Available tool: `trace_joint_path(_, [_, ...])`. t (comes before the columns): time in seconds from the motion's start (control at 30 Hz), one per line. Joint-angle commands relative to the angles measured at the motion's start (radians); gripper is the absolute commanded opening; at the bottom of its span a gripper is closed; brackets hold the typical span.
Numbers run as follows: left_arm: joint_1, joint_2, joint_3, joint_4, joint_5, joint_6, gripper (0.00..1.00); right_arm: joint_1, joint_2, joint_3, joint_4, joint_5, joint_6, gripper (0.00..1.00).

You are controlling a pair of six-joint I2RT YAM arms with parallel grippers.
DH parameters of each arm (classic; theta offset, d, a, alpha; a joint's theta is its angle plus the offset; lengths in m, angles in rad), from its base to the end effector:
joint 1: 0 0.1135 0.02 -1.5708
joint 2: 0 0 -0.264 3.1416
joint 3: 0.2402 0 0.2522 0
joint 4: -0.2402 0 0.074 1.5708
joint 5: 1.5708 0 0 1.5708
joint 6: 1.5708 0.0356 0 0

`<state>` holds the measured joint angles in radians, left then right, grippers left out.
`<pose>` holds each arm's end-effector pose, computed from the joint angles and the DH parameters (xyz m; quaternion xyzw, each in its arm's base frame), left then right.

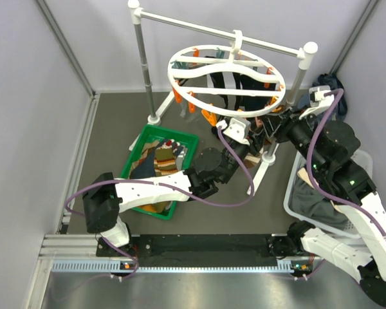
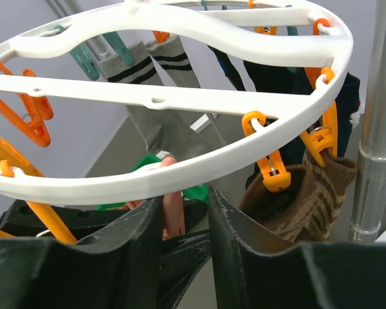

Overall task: Clip the socks to the hanger
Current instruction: Open the clamp at the hanger.

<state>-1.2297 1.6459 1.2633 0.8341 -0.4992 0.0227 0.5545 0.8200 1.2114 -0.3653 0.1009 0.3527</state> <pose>0.1446 -0.3563 0.3869 0.1319 0.5395 -0.3581 0.7505 0.1318 0.0774 0.4583 -0.0343 0.6970 0.2818 0.6584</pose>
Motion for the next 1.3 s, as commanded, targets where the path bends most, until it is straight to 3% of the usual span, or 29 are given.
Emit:
trace_joint_path(0.0, [-0.022,0.012,0.018,-0.009,0.053,0.019,0.29,0.001,-0.004,0.01,0.083,0.023,0.015,0.29])
trace_joint_path(0.23, [-0.019,-0.069,-0.119,0.068,0.113,0.006,0.58,-0.001,-0.015,0.008,0.069,0.007,0.014,0.02])
trace_joint_path(0.3, [-0.019,-0.09,-0.165,0.074,0.148,0.006,0.7,0.001,-0.018,0.007,0.068,0.002,0.014,0.0])
trace_joint_path(0.4, [-0.017,-0.147,-0.22,0.079,0.201,-0.006,0.79,-0.002,-0.021,0.007,0.066,-0.013,0.008,0.0])
trace_joint_path(0.53, [-0.016,-0.193,-0.254,0.056,0.271,-0.013,0.84,-0.001,-0.024,0.007,0.069,-0.029,0.002,0.0])
trace_joint_path(0.9, [-0.019,-0.244,-0.206,-0.128,0.432,0.054,0.83,-0.001,-0.036,0.0,0.075,-0.029,-0.017,0.0])
trace_joint_path(1.13, [-0.017,-0.186,-0.177,-0.033,0.139,0.124,0.78,-0.002,-0.05,-0.015,0.092,-0.035,-0.023,0.0])
trace_joint_path(1.27, [-0.016,-0.135,-0.092,-0.033,0.117,0.145,0.75,-0.001,-0.059,-0.023,0.098,-0.032,-0.037,0.0])
